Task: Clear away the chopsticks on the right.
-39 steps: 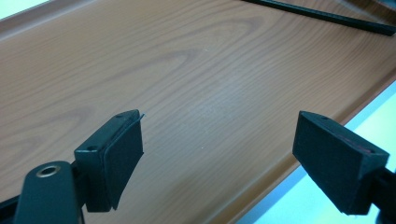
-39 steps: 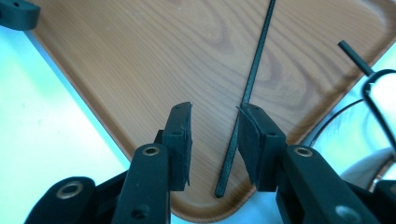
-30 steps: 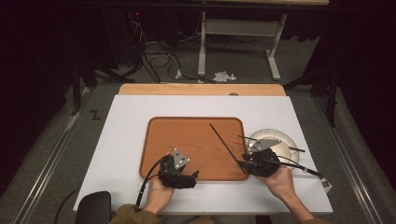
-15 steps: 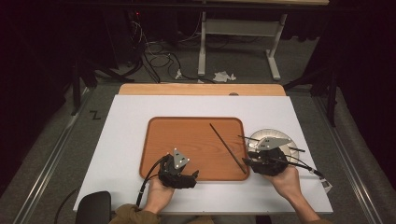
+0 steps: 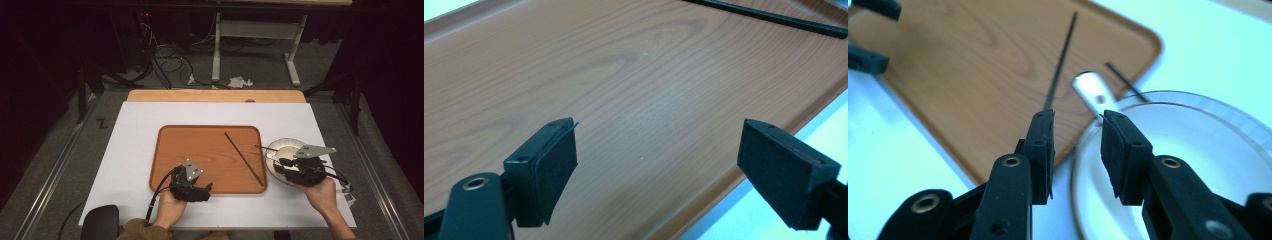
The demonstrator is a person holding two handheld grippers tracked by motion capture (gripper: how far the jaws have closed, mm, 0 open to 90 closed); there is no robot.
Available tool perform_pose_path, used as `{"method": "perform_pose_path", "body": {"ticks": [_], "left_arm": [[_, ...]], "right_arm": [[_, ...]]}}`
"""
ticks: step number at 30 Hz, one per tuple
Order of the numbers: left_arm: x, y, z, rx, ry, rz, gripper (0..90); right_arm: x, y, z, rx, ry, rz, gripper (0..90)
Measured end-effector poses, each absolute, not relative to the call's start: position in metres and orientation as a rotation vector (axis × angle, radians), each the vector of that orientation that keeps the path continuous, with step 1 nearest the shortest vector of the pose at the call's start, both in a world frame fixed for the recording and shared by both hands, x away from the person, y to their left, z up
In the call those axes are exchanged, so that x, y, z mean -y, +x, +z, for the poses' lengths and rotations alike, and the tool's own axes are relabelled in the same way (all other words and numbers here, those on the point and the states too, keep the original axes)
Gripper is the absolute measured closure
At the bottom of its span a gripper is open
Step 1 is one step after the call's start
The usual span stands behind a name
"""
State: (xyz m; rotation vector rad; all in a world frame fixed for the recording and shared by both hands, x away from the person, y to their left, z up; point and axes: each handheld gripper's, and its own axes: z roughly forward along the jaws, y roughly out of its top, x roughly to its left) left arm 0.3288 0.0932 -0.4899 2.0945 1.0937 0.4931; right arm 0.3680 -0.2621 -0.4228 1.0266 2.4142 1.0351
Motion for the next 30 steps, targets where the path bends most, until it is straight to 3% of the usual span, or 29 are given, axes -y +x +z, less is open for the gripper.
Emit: {"method": "perform_pose_path", "body": {"ticks": [10,17,30], "left_arm": [[-0.094,0.329,-0.49,-1.099,2.096,0.496,16.5],[-0.095,0.328,-0.491,-1.111,2.095,0.5,16.5],[-0.104,0.323,-0.491,-1.155,2.073,0.515,16.5]], "right_arm": [[0.314,0.377,-0.411,-2.259,1.17,1.027,70.2],[0.347,0.394,-0.421,-2.203,1.275,0.912,73.5],[0.357,0.419,-0.446,-2.26,1.326,0.698,76.2]]}}
